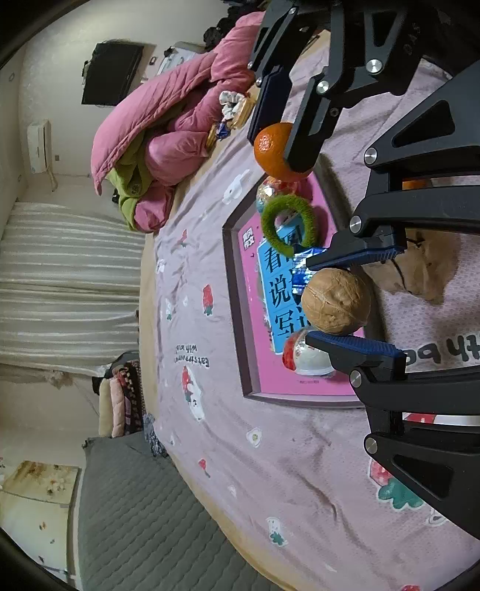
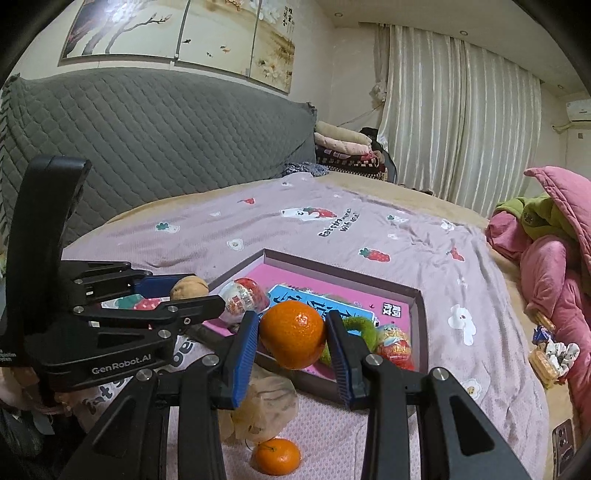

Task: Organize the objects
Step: 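Lift the walnut and orange and carry both over the tray, then lower the walnut and orange into the tray beside the other items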

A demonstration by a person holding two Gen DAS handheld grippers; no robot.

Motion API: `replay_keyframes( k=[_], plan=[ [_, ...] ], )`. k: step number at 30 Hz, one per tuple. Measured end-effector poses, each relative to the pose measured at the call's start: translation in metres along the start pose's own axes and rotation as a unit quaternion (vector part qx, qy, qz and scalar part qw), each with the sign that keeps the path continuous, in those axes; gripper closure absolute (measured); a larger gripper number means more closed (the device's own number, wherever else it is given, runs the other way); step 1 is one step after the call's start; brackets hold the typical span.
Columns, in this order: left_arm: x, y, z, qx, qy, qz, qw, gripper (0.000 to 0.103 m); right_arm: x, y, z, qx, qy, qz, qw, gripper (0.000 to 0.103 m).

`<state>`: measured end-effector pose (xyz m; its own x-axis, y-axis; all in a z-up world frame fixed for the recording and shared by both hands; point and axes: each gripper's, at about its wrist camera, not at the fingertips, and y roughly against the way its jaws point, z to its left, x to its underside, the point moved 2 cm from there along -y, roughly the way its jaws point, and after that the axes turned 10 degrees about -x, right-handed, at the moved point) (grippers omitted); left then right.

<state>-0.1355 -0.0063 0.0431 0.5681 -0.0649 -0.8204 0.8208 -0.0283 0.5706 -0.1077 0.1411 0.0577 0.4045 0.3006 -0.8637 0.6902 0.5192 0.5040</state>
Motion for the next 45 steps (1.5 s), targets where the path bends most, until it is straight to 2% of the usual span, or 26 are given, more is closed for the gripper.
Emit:
replay_keyframes(
  k=[15, 17, 19, 21, 24, 27, 31, 33, 36, 45],
  plan=[
    [-0.023, -0.004, 0.020, -0.008, 0.031, -0.018, 0.9993, 0.069, -0.004, -0.003, -0.021, 0.018, 0.003, -0.026, 0.999, 0.065],
    [-0.025, -0.007, 0.024, -0.009, 0.037, -0.018, 0.9991, 0.069, -0.003, -0.006, -0.026, 0.022, -0.005, -0.018, 1.000, 0.065],
    [-0.025, -0.011, 0.027, -0.012, 0.041, -0.015, 0.9990, 0.069, -0.002, -0.004, -0.028, 0.020, -0.002, -0.033, 0.999, 0.065],
    [-0.024, -0.015, 0.028, -0.011, 0.042, -0.015, 0.9990, 0.069, -0.001, -0.009, -0.033, 0.030, -0.004, -0.016, 0.999, 0.065],
    [-0.022, -0.022, 0.027, -0.003, 0.045, -0.005, 0.9990, 0.069, 0.001, -0.008, -0.034, 0.028, 0.004, -0.033, 0.999, 0.065],
    [-0.017, -0.028, 0.021, -0.014, 0.030, -0.009, 0.9994, 0.069, 0.003, -0.016, -0.041, 0.022, -0.008, -0.018, 1.000, 0.065],
    [-0.010, -0.039, 0.015, -0.008, 0.024, 0.002, 0.9997, 0.069, 0.011, -0.027, -0.051, 0.021, -0.024, -0.003, 0.999, 0.065],
    [-0.009, -0.044, 0.014, 0.003, 0.028, 0.009, 0.9996, 0.069, 0.013, -0.029, -0.057, 0.014, -0.041, -0.005, 0.999, 0.065],
    [-0.004, -0.049, 0.013, -0.005, 0.022, 0.004, 0.9997, 0.069, 0.016, -0.032, -0.064, 0.014, -0.054, 0.000, 0.998, 0.065],
    [0.003, -0.061, 0.014, 0.003, 0.025, 0.022, 0.9994, 0.069, 0.020, -0.033, -0.069, 0.019, -0.058, 0.000, 0.998, 0.065]
  ],
)
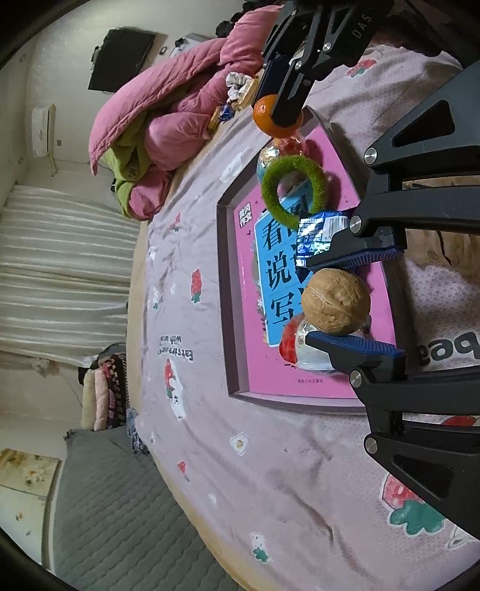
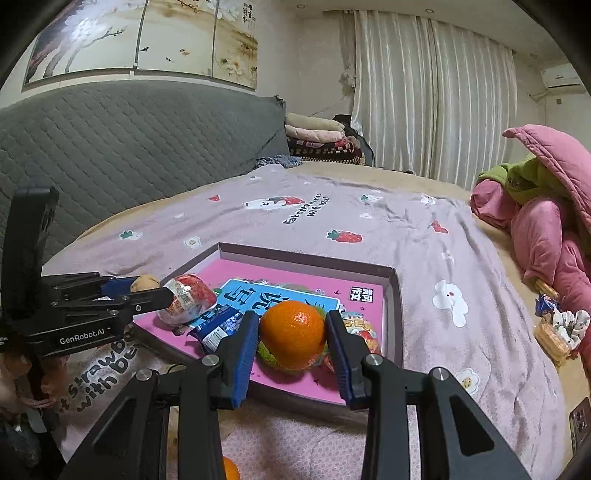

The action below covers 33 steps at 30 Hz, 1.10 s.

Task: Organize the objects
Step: 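Lower the walnut and orange into the tray beside the other items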

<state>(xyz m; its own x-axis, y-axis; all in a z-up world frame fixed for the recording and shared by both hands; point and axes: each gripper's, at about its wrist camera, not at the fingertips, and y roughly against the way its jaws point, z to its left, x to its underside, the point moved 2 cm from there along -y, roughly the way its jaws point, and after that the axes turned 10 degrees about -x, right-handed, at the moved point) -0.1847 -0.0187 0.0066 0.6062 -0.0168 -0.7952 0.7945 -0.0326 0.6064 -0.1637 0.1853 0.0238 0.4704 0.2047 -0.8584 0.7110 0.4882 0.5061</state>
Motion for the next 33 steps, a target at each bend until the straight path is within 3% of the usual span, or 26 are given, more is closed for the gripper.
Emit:
replay_keyframes(
  k=[33],
  plan=[
    [0.015, -0.021, -0.008, 0.003, -0.005, 0.030, 0.9995, 0.069, 0.018, -0.016, -0.007, 0.006, -0.014, 0.045, 0.999, 0.065]
  ],
)
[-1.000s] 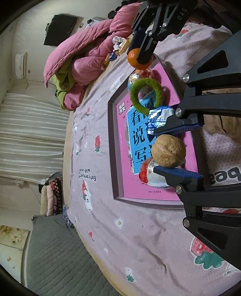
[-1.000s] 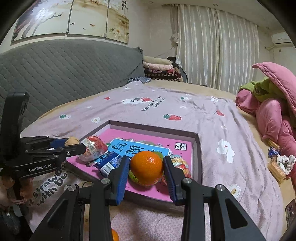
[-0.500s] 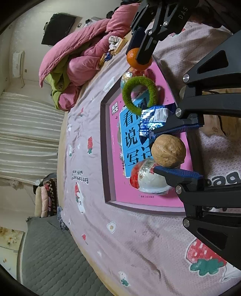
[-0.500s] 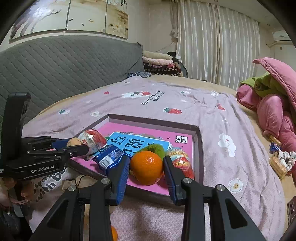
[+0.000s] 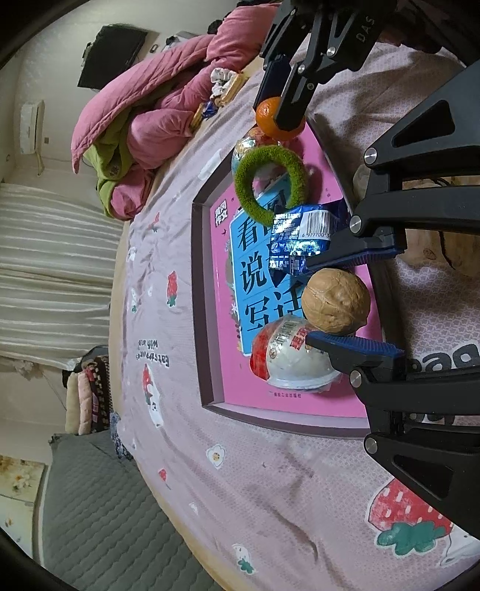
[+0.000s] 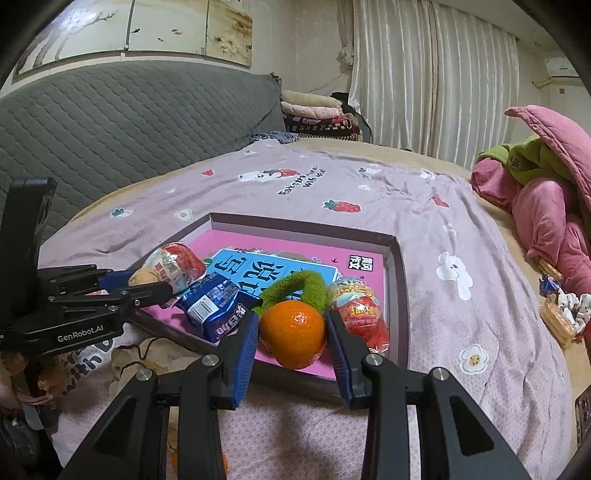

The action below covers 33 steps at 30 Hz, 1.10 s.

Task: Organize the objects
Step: 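Lower the walnut and orange into the tray beside the other items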

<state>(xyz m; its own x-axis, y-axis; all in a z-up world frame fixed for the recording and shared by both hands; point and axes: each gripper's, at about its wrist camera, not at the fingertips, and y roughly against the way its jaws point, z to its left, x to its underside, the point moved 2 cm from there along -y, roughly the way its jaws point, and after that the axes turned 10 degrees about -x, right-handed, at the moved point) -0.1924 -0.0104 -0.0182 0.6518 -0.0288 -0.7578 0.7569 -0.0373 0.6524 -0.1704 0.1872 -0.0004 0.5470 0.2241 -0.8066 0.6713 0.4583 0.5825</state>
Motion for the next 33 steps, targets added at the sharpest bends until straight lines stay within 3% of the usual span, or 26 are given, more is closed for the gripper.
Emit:
replay_keyframes(
  k=[33],
  plan=[
    [-0.002, -0.017, 0.000, -0.012, 0.003, 0.002, 0.9999, 0.069, 0.006, -0.031, -0.016, 0.029, -0.020, 0.032, 0.999, 0.065]
  ],
)
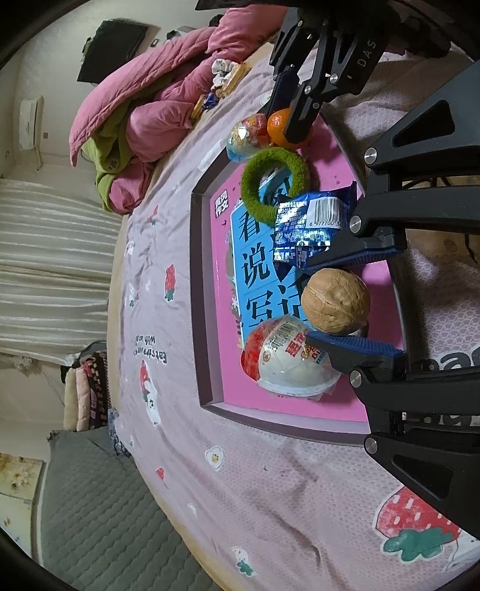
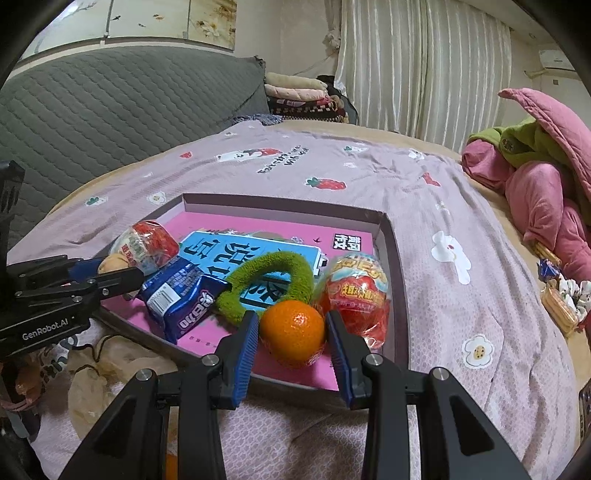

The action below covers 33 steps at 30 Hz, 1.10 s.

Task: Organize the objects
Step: 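Lower the walnut and orange into the tray beside the other items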

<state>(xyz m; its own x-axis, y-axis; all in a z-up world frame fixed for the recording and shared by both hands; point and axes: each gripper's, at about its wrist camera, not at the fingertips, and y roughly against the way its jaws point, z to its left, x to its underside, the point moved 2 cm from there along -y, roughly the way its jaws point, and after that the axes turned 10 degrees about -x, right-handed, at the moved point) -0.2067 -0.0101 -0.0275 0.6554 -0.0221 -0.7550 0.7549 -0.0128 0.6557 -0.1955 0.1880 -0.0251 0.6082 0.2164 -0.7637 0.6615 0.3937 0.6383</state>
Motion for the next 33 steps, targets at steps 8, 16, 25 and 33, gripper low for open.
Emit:
replay_keyframes(
  k=[8, 16, 25, 33],
  plan=[
    [-0.001, -0.007, 0.002, -0.009, 0.002, 0.006, 0.9999, 0.069, 0.001, -0.002, -0.003, -0.001, -0.007, 0.003, 1.000, 0.065],
    [0.000, -0.016, 0.002, -0.018, 0.003, 0.019, 0.9997, 0.069, 0.002, -0.004, -0.004, 0.000, -0.011, 0.009, 1.000, 0.065],
    [0.001, -0.021, 0.001, -0.022, 0.000, 0.033, 0.9992, 0.069, 0.002, -0.005, -0.004, 0.000, -0.013, 0.010, 1.000, 0.065],
    [0.001, -0.024, 0.008, -0.009, 0.019, 0.048, 0.9986, 0.069, 0.003, -0.004, -0.004, -0.001, -0.015, 0.010, 1.000, 0.065]
  ],
)
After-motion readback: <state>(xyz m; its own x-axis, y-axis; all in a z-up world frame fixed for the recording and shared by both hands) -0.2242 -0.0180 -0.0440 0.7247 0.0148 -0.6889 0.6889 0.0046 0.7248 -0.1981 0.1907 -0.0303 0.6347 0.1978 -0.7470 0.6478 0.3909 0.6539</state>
